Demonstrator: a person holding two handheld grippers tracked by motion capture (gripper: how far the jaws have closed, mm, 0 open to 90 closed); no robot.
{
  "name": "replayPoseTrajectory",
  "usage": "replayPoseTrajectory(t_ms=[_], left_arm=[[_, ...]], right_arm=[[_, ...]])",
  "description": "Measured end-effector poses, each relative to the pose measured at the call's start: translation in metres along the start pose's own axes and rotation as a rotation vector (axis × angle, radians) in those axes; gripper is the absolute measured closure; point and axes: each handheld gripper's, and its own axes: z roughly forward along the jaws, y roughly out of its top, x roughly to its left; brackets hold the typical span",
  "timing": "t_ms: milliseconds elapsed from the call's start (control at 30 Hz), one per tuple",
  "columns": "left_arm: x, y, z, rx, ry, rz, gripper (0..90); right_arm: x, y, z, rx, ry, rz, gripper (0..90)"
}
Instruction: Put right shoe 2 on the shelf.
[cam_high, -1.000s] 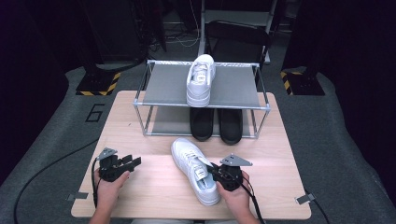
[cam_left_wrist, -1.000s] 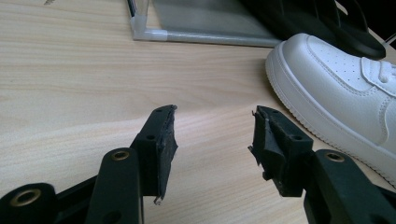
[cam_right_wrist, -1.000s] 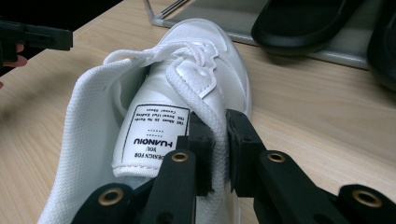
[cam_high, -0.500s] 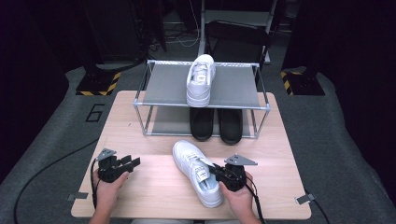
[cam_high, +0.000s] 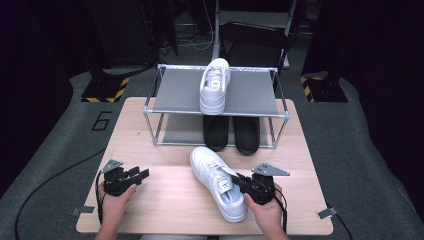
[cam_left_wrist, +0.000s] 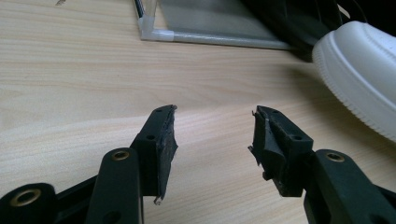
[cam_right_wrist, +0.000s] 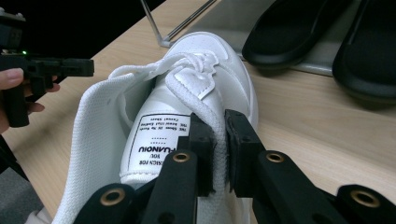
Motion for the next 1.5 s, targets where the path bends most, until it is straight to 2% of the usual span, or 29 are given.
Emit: replayPoseTrajectory(t_ms=[67, 333, 533, 633, 1100, 1500], left_arm=[[0.0, 0.0, 0.0, 0.0, -0.001, 0.001, 48.4], [0.0, 0.0, 0.0, -0.001, -0.001, -0.002, 48.4], [0.0, 0.001, 0.0, -0.001, -0.002, -0.002, 48.3], [0.0, 0.001, 0.0, -0.005, 0.0, -0.002, 48.0], [0.001, 0.0, 0.0, 0.003, 0.003, 0.0, 47.5], [0.001, 0.0, -0.001, 0.004, 0.006, 0.0, 47.5]], right_arm=[[-0.002, 0.002, -0.006, -0.005, 0.004, 0.011, 82.3], [-0.007, 0.018, -0.025, -0.024, -0.017, -0.001, 82.3], [-0.012, 0.034, -0.039, -0.045, -0.004, 0.016, 82.4], [-0.013, 0.04, -0.047, -0.053, -0.015, 0.0, 82.4], [-0.019, 0.051, -0.069, -0.083, -0.038, 0.008, 82.4], [-0.023, 0.075, -0.095, -0.115, -0.057, 0.014, 82.4]])
